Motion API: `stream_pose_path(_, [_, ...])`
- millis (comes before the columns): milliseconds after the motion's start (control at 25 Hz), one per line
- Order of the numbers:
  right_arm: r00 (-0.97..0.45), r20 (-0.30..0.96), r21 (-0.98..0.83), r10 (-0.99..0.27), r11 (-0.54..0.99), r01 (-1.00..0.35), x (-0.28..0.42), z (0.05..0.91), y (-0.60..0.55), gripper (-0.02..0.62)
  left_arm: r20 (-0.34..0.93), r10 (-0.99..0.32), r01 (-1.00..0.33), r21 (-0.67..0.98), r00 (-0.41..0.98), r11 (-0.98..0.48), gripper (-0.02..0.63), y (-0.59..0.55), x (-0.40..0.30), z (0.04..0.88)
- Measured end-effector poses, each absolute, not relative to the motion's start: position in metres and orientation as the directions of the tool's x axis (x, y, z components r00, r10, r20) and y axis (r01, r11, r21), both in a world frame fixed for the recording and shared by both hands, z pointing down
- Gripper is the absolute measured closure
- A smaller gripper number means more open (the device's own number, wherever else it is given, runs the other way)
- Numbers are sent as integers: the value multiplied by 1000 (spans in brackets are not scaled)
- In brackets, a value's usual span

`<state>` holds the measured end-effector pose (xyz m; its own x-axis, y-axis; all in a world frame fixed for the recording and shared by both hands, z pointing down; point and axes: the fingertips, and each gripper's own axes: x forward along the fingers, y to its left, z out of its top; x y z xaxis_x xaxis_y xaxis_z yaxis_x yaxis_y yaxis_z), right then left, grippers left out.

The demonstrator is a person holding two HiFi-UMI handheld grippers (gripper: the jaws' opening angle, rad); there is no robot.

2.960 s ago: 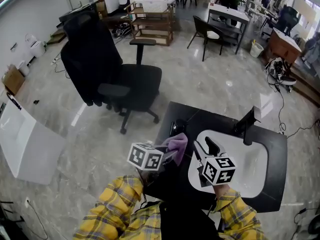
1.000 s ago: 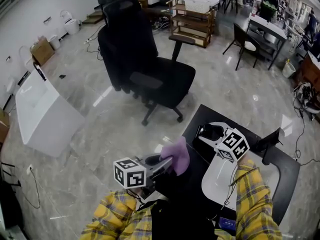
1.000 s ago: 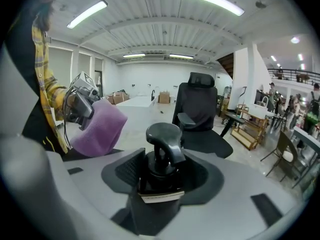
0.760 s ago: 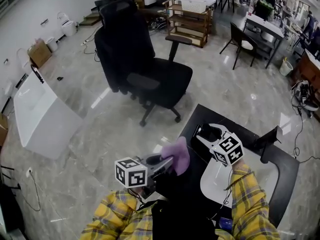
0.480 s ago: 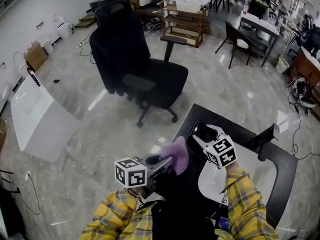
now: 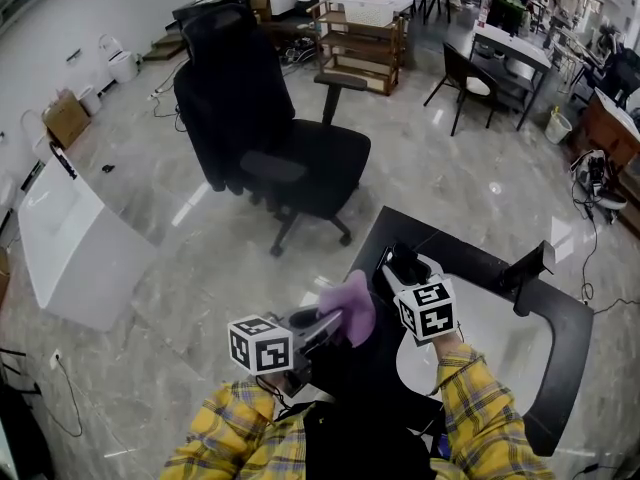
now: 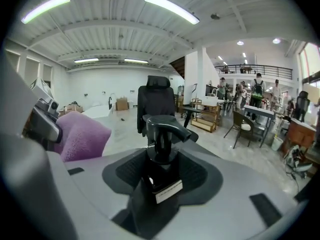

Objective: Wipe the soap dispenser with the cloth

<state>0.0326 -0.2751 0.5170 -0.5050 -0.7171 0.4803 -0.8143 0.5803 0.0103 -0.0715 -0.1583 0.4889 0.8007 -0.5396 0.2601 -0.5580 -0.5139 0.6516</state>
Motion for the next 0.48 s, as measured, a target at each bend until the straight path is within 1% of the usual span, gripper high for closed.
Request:
stream_pose_path(240, [-337, 510, -12, -791, 385, -923, 39, 517, -274, 411, 260, -543, -560, 653, 798, -510, 541, -157, -74, 487])
stream_pose_path(320, [-306, 508, -34, -805, 335, -941, 39, 517, -273, 410, 260, -544, -559, 655, 798, -508, 541, -157, -76, 487])
stream_pose_path(400, [-317, 498, -53, -807, 336, -940, 37, 516, -271, 410, 256, -543, -555, 660, 800, -506, 541, -157, -77, 486])
stream_pose_path(480, [-368, 487, -60, -792, 390, -919, 35, 515, -268, 408, 250, -541, -548, 664, 803, -508, 541, -156, -78, 484])
